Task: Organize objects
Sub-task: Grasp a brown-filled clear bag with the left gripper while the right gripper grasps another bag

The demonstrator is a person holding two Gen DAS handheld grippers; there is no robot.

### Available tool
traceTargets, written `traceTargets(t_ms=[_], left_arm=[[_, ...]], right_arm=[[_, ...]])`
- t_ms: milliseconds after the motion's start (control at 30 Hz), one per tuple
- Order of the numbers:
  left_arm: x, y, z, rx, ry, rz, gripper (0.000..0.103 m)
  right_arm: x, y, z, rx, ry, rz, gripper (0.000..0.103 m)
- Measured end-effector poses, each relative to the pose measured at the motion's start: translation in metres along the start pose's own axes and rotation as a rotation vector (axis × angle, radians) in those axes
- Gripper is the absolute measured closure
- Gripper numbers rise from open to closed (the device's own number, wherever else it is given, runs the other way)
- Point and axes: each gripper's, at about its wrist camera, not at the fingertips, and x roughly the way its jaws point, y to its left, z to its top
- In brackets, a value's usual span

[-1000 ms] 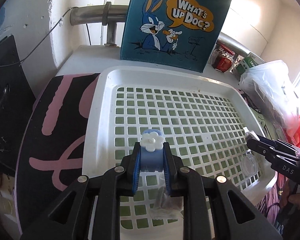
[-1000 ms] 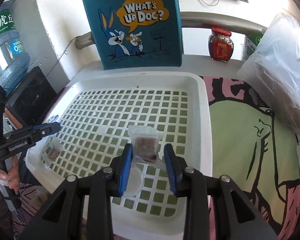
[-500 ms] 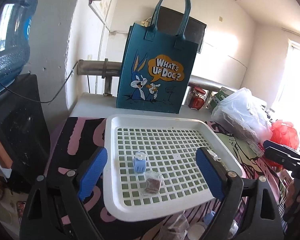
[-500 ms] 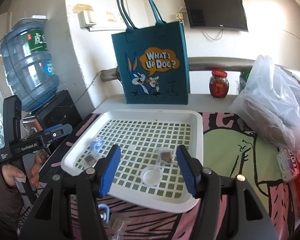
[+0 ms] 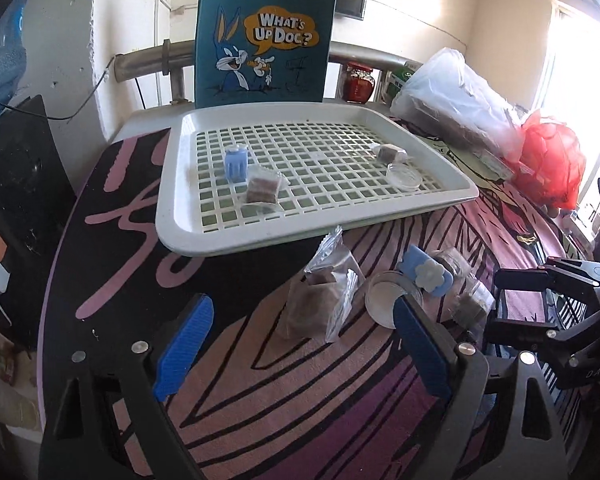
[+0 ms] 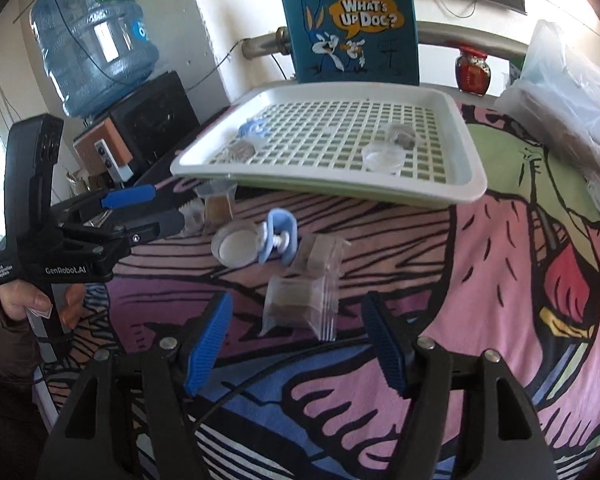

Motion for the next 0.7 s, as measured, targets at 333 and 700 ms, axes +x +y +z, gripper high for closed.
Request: traceTargets(t_ms=[333,700], left_arm=[[0.014,0.007,-0.002,-0.060,0.073,-0.070,0.076],[-0.027,-0.013,0.000,-0.018,-0.056,-0.056,0.077]], right_arm=[[0.009,-0.002,-0.005,-0.007,0.004,-0.031,0.064],[-0.020,0.009,0.004,-0.074,-0.116,-0.021,0.075]])
